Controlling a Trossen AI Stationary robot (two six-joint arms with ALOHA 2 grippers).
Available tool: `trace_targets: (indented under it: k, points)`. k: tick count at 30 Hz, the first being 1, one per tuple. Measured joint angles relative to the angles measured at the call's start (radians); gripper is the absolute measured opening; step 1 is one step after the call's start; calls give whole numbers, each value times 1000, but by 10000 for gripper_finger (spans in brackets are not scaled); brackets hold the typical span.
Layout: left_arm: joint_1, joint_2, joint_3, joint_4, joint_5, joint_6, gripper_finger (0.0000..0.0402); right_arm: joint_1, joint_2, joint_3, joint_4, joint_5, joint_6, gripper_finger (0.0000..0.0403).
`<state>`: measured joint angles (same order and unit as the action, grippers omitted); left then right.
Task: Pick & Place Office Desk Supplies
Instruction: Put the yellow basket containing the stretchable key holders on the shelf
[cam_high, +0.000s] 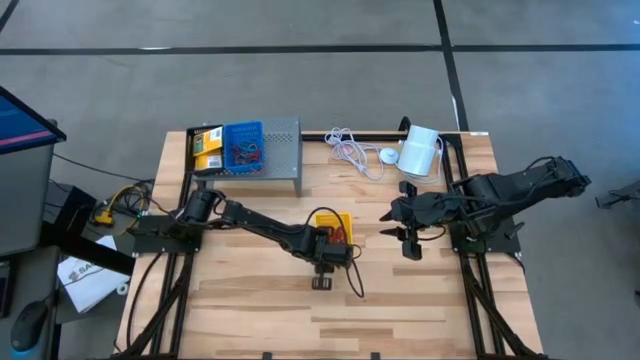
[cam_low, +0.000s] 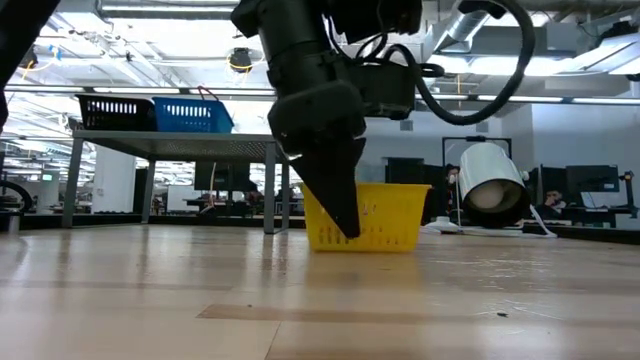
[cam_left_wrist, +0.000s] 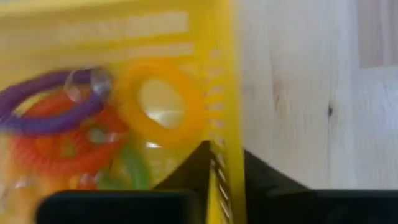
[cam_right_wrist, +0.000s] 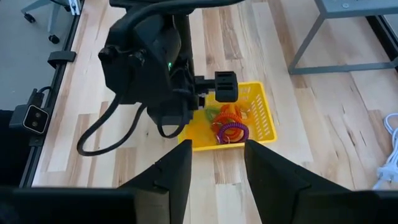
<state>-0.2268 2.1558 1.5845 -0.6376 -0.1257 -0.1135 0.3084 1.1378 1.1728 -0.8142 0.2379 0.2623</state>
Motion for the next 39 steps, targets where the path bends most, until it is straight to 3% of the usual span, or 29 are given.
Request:
trace_targets:
  k: [2, 6, 22, 31, 39]
  points:
    - [-3, -10, 0, -15, -1, 0, 14, 0, 0, 0, -2, 0, 0, 143]
    - [-11, -23, 1, -33, -2, 3, 3, 1, 0, 0, -8, 0, 0, 143]
    - [-39, -228, 0, -105, -121, 11, 1, 1, 0, 0, -12, 0, -11, 143]
    - [-12, -323, 0, -247, -200, 64, 0, -3, 0, 0, -8, 27, -23, 143]
    - [35, -439, 0, -277, -281, 120, 0, -3, 0, 0, -6, 36, -27, 143]
